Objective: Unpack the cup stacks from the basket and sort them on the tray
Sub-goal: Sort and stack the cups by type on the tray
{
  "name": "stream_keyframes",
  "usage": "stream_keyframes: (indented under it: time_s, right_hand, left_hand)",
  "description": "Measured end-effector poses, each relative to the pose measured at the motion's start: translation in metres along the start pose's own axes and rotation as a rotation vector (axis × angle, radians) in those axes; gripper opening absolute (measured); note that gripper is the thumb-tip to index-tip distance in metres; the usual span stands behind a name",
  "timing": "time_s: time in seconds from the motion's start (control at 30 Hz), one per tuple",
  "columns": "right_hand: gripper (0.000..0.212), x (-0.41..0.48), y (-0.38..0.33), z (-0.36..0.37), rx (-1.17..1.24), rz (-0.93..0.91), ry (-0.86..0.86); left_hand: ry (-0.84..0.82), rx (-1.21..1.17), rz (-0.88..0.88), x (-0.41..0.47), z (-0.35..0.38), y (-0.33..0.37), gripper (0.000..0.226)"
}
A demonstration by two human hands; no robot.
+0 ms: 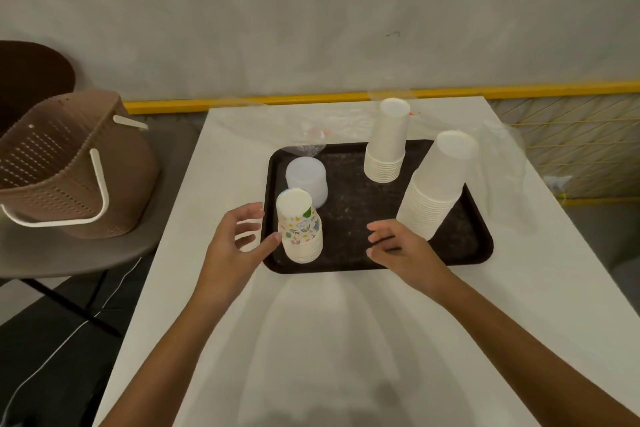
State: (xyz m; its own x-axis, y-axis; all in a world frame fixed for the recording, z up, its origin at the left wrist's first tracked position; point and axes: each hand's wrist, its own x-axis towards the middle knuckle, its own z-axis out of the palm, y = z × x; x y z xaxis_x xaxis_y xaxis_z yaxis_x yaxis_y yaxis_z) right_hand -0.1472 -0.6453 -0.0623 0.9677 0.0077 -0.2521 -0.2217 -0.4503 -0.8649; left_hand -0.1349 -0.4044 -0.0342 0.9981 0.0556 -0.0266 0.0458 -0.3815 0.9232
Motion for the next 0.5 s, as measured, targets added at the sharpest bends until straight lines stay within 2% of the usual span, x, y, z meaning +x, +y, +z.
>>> stream_keyframes:
  time_s: [0.1,0.2,0.4,0.5]
  right_hand:
    - [0.046,0.009,-0.010,0.020,-0.009,0.014,-0.030]
    - [0.047,0.019,-0.020,0.032,-0.021,0.017,-0.028]
    - [0.040,0.048,-0.033,0.033,-0.028,-0.004,0.060]
    - [0.038,0.063,-0.035,0.030,0.014,0.021,0.089]
  left_hand:
    - [-0.066,0.155,0.112,0.009,0.002,-0.010,0.062]
    - [-0.118,0.208,0.147,0.019,0.011,-0.009,0.072]
    - [-0.130,0.135,0.101,0.035,0.015,-0.006,0.073]
    - [-0.131,0.079,0.067,0.040,0.011,-0.002,0.056]
